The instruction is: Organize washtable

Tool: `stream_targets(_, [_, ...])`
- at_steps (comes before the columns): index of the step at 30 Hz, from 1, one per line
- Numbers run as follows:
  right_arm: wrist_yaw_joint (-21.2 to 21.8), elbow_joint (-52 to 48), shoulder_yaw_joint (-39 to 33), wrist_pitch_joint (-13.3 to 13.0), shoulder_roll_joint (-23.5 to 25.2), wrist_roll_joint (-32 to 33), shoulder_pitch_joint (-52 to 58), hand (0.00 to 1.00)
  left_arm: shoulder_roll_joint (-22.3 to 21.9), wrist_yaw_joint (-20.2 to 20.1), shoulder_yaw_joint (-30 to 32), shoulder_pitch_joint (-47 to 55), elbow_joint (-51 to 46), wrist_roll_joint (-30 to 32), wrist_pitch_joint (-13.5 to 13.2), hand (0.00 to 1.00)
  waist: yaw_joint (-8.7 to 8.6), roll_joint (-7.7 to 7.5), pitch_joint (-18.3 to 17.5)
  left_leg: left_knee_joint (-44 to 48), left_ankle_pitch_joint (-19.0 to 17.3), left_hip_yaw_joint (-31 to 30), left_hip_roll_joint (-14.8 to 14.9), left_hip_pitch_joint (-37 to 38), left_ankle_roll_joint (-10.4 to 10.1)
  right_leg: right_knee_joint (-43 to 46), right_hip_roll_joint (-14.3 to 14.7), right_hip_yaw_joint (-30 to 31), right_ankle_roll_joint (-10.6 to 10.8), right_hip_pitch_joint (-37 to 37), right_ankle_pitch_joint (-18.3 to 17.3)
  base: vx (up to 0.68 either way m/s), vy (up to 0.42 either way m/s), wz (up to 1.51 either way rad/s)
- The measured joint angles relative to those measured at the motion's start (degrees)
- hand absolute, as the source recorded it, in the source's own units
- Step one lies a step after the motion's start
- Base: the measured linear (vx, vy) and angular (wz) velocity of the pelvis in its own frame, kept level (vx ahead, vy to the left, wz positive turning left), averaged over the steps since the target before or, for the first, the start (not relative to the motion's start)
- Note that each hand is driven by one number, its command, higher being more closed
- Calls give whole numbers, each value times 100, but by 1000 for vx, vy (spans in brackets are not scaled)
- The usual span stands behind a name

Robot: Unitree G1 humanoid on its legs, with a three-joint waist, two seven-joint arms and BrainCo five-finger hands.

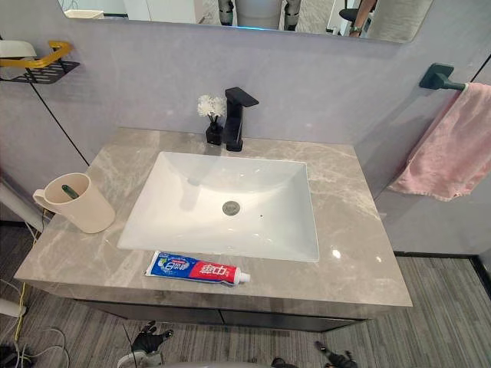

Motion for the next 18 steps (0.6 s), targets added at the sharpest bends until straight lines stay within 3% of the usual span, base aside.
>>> stream_targets(4, [-154, -1406, -837, -136, -240, -1, 131, 0, 19, 2, 228, 46, -9, -29, -6, 0, -92, -8, -1, 24, 0, 62, -46, 35, 2, 25, -85, -36, 7, 23, 5, -49, 0, -2])
stream_targets(10, [-481, -2215, -1569, -114, -422, -187, 156, 0, 32, -5, 439, 396, -14, -70, 0, 0, -151, -24, 17, 21, -36, 158, 9, 114, 32, 73, -34, -31, -21, 51, -16, -114, -29, -3])
stream_targets(13, [-639, -3091, -1907, -73, -547, -492, 168, 0, -2, -7, 436, 579, -14, -107, 18, 0, -195, 57, 22, 29, -34, 244, 7, 127, 33, 142, -40, 36, -74, -40, -23, -68, -19, -13])
stream_targets(18, [-794, -4113, -2329, 72, -1227, -1277, 137, 0, 8, -18, 428, 684, -16, -89, 25, 0, -318, 36, 8, 28, -24, 268, 22, 190, 19, 186, 19, 56, -50, -37, 1, -3, -8, -3])
